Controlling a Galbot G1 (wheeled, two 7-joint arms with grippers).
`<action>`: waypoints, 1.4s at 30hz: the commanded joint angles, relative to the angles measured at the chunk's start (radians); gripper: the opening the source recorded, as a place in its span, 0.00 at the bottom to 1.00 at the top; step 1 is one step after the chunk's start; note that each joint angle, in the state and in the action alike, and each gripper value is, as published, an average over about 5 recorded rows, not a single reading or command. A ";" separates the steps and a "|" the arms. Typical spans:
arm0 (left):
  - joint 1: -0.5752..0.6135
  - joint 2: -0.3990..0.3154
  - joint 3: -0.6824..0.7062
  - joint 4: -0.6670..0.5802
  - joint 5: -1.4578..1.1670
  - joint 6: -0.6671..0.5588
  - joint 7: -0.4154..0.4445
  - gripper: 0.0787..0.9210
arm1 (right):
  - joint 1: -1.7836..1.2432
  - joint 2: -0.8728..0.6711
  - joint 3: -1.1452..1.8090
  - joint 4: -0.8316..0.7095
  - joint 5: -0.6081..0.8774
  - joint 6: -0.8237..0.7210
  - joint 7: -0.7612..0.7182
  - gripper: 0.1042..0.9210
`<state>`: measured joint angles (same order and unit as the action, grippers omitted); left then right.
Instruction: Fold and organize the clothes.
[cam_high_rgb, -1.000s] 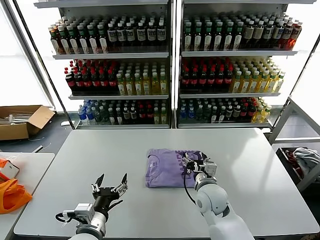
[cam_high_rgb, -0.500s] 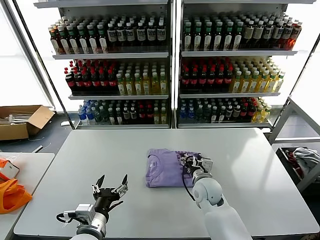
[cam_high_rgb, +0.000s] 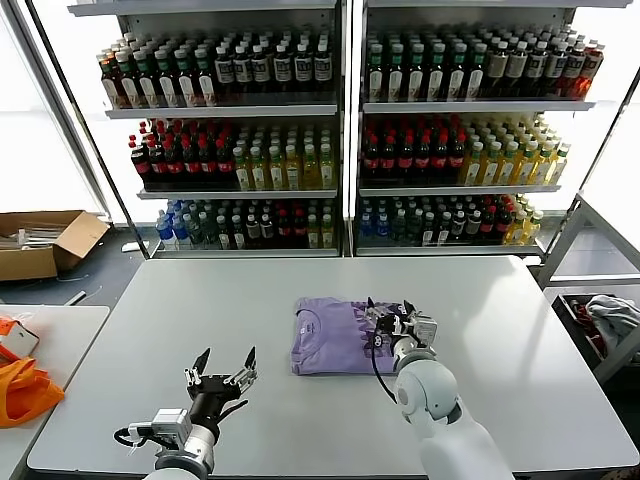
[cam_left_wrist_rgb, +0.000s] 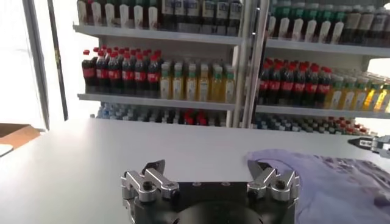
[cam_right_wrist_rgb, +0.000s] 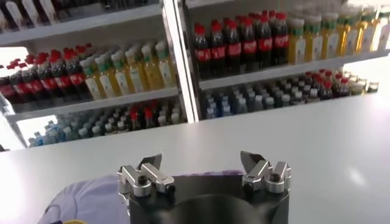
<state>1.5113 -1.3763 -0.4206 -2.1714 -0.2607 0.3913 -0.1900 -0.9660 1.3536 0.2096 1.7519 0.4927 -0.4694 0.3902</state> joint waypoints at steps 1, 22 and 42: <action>0.000 -0.009 -0.005 0.013 0.067 -0.098 0.003 0.88 | -0.244 -0.180 0.056 0.281 -0.343 0.055 -0.095 0.88; 0.017 -0.002 -0.010 0.009 0.138 -0.163 0.024 0.88 | -0.399 -0.179 0.159 0.330 -0.334 0.121 -0.099 0.88; 0.012 0.001 -0.021 0.005 0.146 -0.158 0.050 0.88 | -0.393 -0.178 0.158 0.327 -0.323 0.118 -0.097 0.88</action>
<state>1.5221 -1.3756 -0.4402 -2.1618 -0.1230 0.2366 -0.1531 -1.3477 1.1779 0.3645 2.0716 0.1751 -0.3552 0.2948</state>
